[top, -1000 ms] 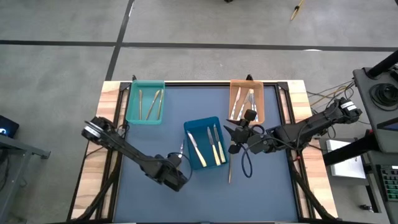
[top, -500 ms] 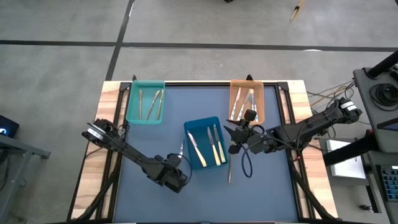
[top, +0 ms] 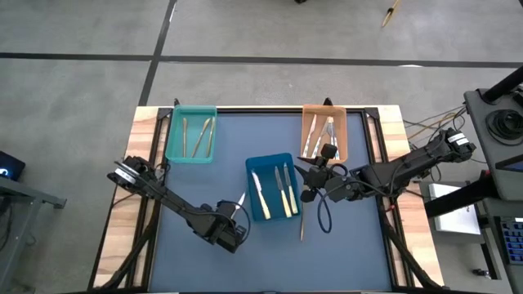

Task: Sort silverware by color (type)
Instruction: Put the yellow knife into the blue bin

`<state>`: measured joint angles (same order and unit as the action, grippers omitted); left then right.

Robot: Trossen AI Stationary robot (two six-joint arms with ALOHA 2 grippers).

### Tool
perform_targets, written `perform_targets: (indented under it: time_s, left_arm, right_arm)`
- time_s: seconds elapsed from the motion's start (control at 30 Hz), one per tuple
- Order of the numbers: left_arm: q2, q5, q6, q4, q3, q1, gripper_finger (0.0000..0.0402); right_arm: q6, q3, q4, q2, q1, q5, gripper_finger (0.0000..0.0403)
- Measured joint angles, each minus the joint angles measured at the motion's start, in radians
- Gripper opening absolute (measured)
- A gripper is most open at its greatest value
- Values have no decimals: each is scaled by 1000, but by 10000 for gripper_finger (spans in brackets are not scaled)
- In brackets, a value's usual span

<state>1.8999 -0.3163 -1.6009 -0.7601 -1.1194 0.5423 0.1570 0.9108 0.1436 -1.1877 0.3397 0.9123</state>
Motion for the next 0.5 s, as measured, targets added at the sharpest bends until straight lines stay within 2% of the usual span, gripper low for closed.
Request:
perform_targets:
  time_s: [0.33,0.5]
  left_arm:
    - [-16,-20,-9,-22,2,8,54]
    - [-50,-29,-10,-111,8,19,54]
  right_arm:
    - [0,0,0,0,0,-3,121]
    - [0,0,0,0,0,-3,121]
